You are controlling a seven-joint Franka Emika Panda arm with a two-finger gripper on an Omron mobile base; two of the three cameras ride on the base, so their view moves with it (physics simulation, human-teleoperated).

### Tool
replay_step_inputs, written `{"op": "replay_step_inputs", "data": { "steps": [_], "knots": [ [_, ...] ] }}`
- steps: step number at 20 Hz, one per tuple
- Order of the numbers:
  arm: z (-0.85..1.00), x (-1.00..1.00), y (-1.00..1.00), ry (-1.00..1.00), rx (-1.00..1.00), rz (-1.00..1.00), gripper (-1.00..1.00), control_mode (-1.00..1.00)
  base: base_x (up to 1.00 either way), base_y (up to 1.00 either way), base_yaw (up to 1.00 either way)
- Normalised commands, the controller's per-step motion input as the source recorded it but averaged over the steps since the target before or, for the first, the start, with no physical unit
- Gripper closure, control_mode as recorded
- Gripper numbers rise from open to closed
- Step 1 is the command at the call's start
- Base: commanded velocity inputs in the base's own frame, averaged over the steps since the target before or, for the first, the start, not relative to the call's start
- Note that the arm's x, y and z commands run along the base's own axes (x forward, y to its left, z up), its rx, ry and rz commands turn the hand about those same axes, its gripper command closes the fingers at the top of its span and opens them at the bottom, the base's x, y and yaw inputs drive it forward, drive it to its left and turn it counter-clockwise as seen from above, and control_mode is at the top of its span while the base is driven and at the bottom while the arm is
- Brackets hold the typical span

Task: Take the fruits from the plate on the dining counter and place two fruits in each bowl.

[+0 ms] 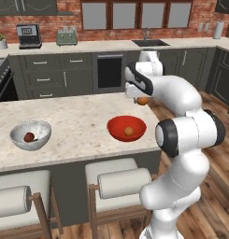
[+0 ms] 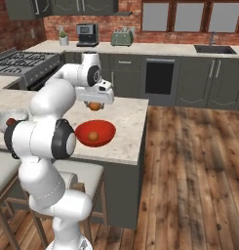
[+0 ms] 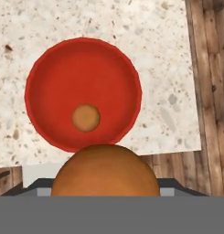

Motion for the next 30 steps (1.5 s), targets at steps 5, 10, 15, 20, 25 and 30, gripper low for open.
{"op": "replay_step_inputs", "data": {
  "steps": [5, 10, 15, 20, 25, 30],
  "knots": [
    [-0.58, 0.36, 0.1, 0.0, 0.0, 0.0, 1.0, -1.0, 0.0, 0.0, 0.0],
    [-0.63, 0.52, 0.26, 0.0, 0.0, 0.0, 1.0, -1.0, 0.0, 0.0, 0.0],
    [-0.46, 0.34, 0.01, 0.0, 0.0, 0.0, 1.0, -1.0, 0.0, 0.0, 0.0],
    [-0.42, 0.14, 0.0, 0.0, 0.0, 0.0, 1.0, -1.0, 0.0, 0.0, 0.0],
    [-0.47, 0.0, 0.0, 0.0, 0.0, 0.0, 1.0, -1.0, 0.0, 0.0, 0.0],
    [-0.38, 0.0, 0.0, 0.0, 0.0, 0.0, 1.0, -1.0, 0.0, 0.0, 0.0]
  ]
}}
